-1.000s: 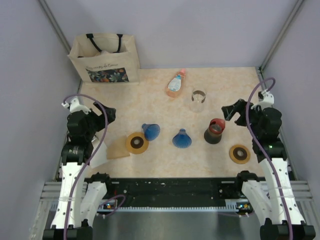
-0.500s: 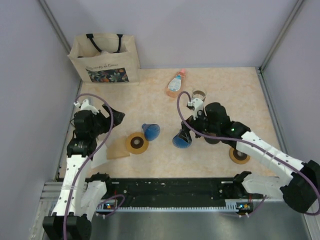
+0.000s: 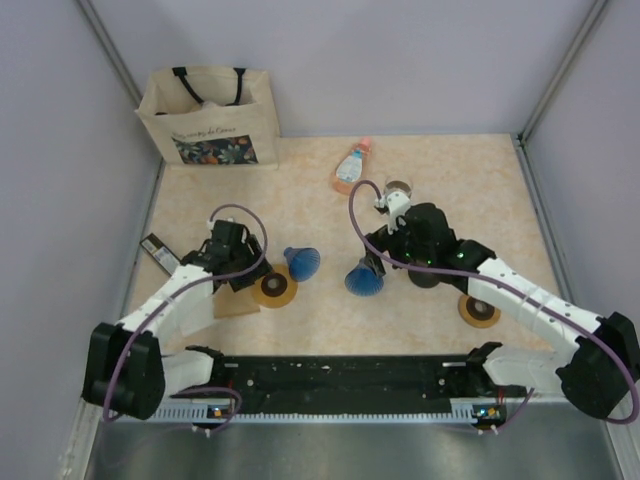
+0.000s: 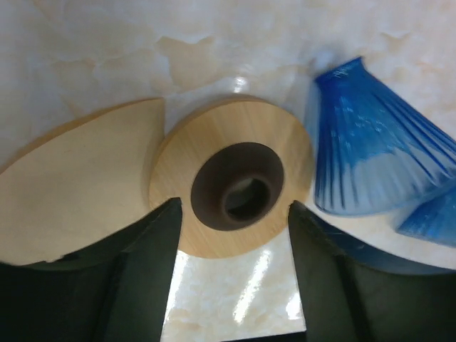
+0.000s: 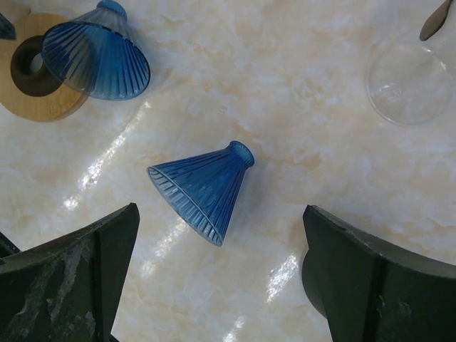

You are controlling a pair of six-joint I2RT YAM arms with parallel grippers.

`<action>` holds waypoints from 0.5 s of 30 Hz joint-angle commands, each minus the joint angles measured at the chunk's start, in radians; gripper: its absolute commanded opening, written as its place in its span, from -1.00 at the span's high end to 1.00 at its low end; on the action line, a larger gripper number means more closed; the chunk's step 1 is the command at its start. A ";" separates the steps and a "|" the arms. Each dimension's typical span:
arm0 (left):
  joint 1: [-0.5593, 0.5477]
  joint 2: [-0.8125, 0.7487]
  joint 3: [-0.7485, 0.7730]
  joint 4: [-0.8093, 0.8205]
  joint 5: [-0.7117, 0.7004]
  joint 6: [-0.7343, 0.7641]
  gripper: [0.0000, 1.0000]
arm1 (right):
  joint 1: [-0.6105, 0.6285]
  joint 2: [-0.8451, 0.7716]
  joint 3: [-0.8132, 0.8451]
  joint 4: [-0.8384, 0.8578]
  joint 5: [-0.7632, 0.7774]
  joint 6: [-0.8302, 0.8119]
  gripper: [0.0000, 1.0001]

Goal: Place the coffee filter in the dripper

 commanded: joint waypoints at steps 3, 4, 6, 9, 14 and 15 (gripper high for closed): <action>-0.049 0.206 0.082 -0.026 -0.080 -0.024 0.01 | 0.009 -0.087 -0.010 0.077 0.024 -0.001 -0.98; -0.055 0.223 0.088 -0.026 -0.085 -0.026 0.08 | 0.009 -0.094 -0.014 0.083 0.024 -0.001 -0.98; -0.067 0.248 0.093 -0.026 -0.097 -0.029 0.23 | 0.009 -0.109 -0.021 0.084 0.030 -0.001 -0.98; -0.083 0.262 0.100 -0.036 -0.108 -0.027 0.39 | 0.009 -0.123 -0.030 0.089 0.042 -0.001 -0.98; -0.107 0.292 0.113 -0.072 -0.140 -0.007 0.40 | 0.009 -0.127 -0.039 0.089 0.088 -0.001 -0.98; -0.113 0.301 0.114 -0.082 -0.148 -0.004 0.40 | 0.009 -0.131 -0.041 0.089 0.094 -0.001 -0.98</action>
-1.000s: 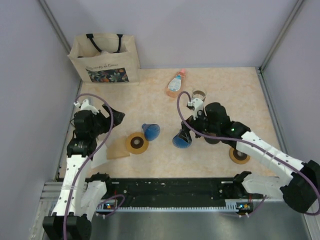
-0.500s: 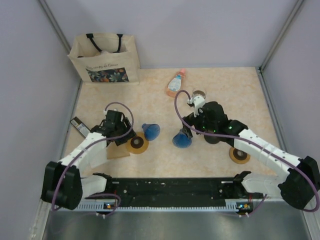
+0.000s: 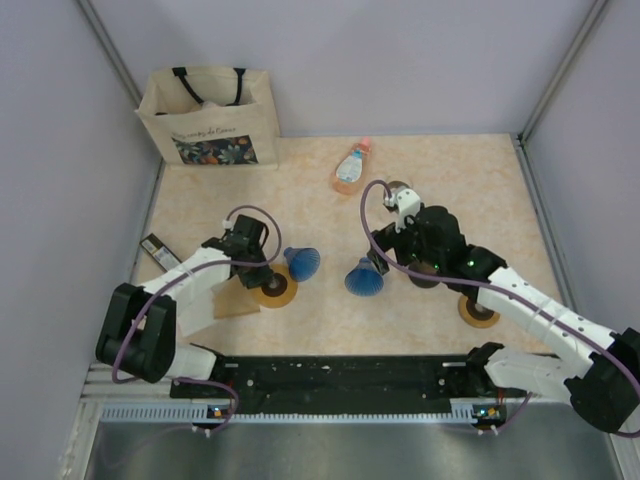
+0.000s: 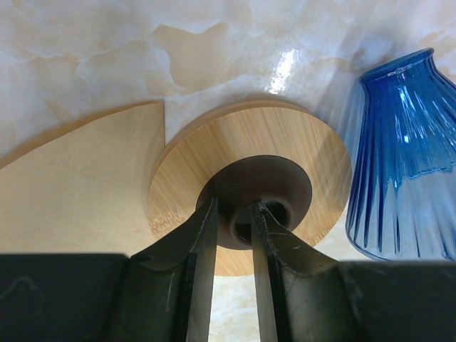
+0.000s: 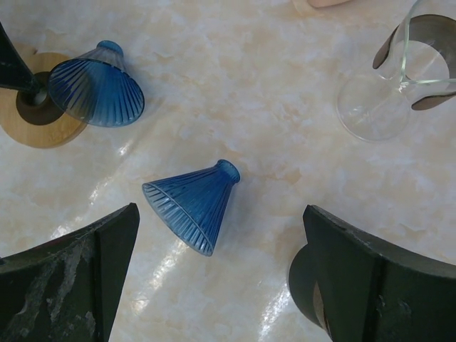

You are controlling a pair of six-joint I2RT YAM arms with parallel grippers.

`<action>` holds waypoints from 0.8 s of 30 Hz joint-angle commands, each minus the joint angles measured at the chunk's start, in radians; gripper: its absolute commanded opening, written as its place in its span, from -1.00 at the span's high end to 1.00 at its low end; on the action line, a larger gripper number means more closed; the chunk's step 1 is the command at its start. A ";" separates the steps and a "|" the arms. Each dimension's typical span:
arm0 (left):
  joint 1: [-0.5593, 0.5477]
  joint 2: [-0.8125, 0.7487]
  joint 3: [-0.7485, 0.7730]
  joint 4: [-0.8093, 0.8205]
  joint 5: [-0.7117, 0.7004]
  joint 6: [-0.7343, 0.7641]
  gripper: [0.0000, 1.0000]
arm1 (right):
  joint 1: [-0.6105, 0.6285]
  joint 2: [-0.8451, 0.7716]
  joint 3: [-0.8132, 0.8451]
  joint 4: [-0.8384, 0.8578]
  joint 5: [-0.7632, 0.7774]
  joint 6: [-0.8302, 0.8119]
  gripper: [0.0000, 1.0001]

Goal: Place the coffee filter in the dripper

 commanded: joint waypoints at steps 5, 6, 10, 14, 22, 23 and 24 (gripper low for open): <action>-0.070 0.091 0.046 -0.054 -0.099 0.017 0.42 | 0.009 -0.040 -0.013 0.032 0.071 0.001 -0.98; -0.076 0.106 0.055 -0.065 -0.119 0.014 0.47 | 0.009 -0.045 -0.014 0.034 0.071 -0.001 -0.98; -0.092 0.140 0.089 -0.074 -0.122 0.016 1.00 | 0.009 -0.065 -0.019 0.036 0.071 -0.001 -0.98; -0.090 0.044 0.116 -0.082 -0.142 0.031 1.00 | 0.009 -0.094 -0.030 0.048 0.048 -0.010 -0.98; -0.090 -0.378 0.141 -0.151 -0.320 0.043 1.00 | 0.009 -0.170 -0.060 0.124 -0.110 -0.010 -0.98; -0.092 -0.450 0.140 -0.136 -0.305 0.057 1.00 | 0.007 -0.181 -0.065 0.138 -0.127 -0.011 -0.98; -0.090 -0.507 0.133 -0.107 -0.268 0.078 1.00 | 0.009 -0.195 -0.068 0.150 -0.145 -0.008 -0.98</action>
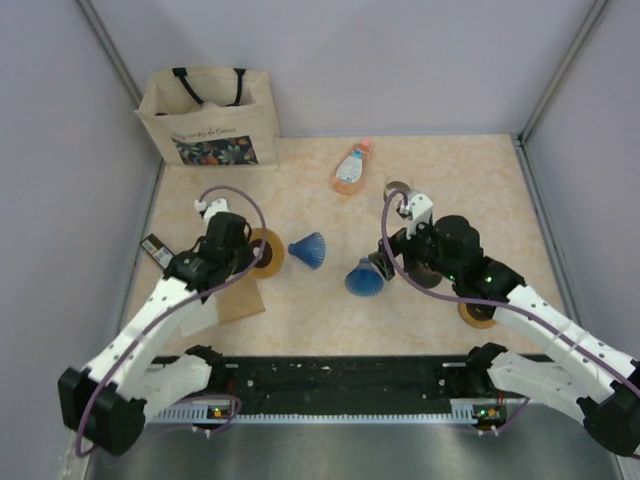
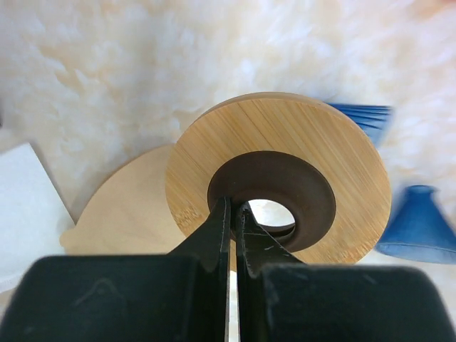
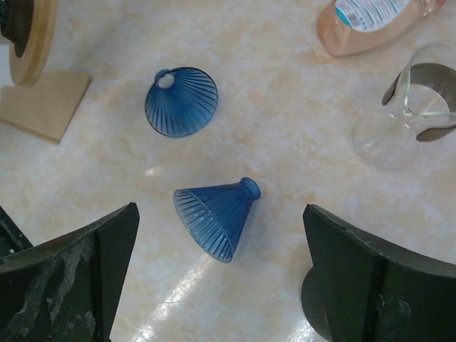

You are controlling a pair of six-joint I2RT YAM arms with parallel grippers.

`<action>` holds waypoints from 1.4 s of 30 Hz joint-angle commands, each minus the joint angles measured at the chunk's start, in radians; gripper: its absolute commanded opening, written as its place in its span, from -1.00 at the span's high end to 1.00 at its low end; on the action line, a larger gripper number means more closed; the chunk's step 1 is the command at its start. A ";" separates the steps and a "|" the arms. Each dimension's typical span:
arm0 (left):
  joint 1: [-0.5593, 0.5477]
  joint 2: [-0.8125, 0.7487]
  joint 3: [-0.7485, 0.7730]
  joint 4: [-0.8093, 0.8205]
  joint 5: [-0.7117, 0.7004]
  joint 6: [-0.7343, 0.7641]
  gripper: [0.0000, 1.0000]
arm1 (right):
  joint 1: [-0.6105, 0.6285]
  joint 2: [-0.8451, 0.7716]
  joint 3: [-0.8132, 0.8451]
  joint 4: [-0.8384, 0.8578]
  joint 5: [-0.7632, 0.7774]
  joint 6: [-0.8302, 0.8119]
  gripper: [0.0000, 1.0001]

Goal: Place the coffee filter in the dripper

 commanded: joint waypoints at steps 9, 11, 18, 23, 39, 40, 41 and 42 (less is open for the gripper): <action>-0.004 -0.251 -0.024 0.698 0.814 0.214 1.00 | 0.009 -0.121 -0.036 0.226 -0.425 -0.172 -0.97; -0.004 -0.133 0.038 0.767 1.039 0.202 1.00 | 0.009 -0.129 -0.038 0.180 -0.561 -0.327 -0.93; -0.025 0.016 0.113 0.809 1.392 0.335 1.00 | 0.004 -0.147 0.008 -0.073 -0.659 -0.860 -0.90; -0.067 0.042 0.103 0.748 1.481 0.470 1.00 | 0.006 -0.071 0.163 -0.247 -0.717 -0.990 -0.90; -0.174 0.108 0.167 0.415 1.457 0.808 1.00 | 0.012 0.149 0.390 -0.472 -1.051 -1.176 -0.70; -0.177 0.111 0.170 0.409 1.463 0.819 1.00 | 0.015 0.161 0.404 -0.489 -1.060 -1.179 -0.57; -0.177 0.113 0.171 0.409 1.463 0.825 1.00 | 0.015 0.173 0.413 -0.507 -1.062 -1.176 -0.43; -0.177 0.113 0.173 0.409 1.461 0.829 1.00 | 0.016 0.183 0.425 -0.524 -1.065 -1.175 -0.34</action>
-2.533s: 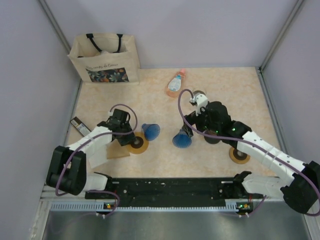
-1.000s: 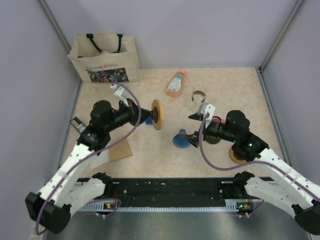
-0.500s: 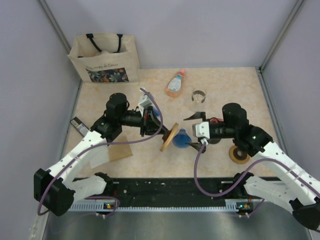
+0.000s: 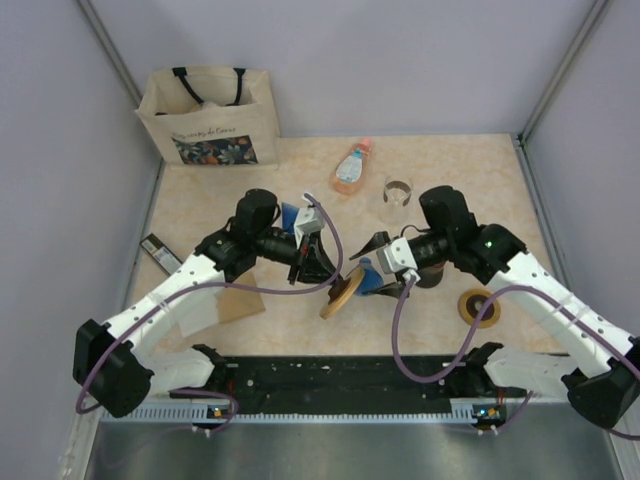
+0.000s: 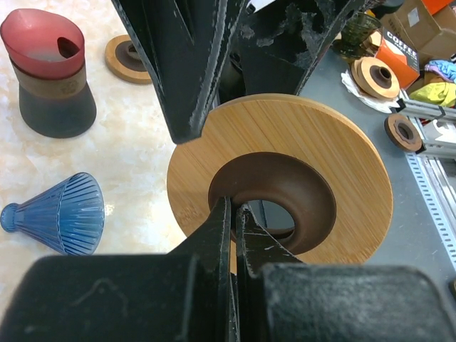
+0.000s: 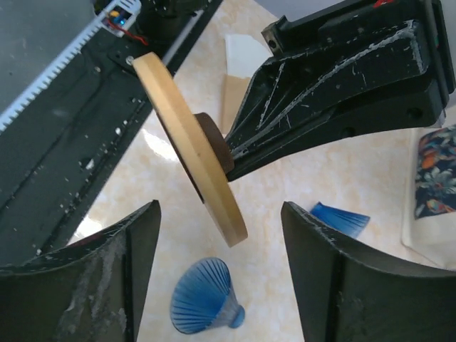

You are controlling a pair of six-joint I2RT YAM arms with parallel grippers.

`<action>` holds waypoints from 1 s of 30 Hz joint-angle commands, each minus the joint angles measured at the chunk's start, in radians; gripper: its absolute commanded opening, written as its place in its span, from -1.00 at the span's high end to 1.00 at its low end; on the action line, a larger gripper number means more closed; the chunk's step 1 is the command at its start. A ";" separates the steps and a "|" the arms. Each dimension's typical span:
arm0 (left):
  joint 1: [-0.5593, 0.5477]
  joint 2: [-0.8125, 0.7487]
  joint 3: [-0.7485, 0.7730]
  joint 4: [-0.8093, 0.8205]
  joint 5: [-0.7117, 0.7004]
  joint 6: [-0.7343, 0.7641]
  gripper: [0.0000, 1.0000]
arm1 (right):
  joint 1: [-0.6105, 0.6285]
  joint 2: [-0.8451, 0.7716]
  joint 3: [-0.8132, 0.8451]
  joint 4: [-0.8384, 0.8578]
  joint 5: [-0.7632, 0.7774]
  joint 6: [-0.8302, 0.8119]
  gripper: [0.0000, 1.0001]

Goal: Place the coffee filter in the dripper

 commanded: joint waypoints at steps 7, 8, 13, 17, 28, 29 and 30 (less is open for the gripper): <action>-0.010 0.015 0.097 -0.019 0.015 0.088 1.00 | 0.027 0.045 0.084 -0.094 -0.187 -0.045 0.22; -0.010 0.018 0.102 -0.019 0.021 0.092 1.00 | 0.027 0.046 0.079 -0.094 -0.195 -0.053 0.30; -0.011 0.031 0.131 -0.007 -0.106 0.028 0.61 | 0.028 0.078 0.116 -0.085 -0.183 0.051 1.00; -0.008 -0.052 0.136 0.011 -0.608 -0.123 -0.98 | 0.025 0.065 0.119 0.032 0.030 0.334 1.00; -0.005 -0.232 0.098 -0.121 -1.754 -0.480 -0.98 | -0.602 0.130 -0.028 0.633 0.220 1.644 1.00; -0.005 -0.247 0.076 -0.106 -1.752 -0.490 -0.98 | -0.639 0.173 -0.019 0.662 0.163 1.753 1.00; -0.007 -0.262 0.052 -0.096 -1.752 -0.500 -0.98 | -0.656 0.224 -0.013 0.695 0.125 1.850 1.00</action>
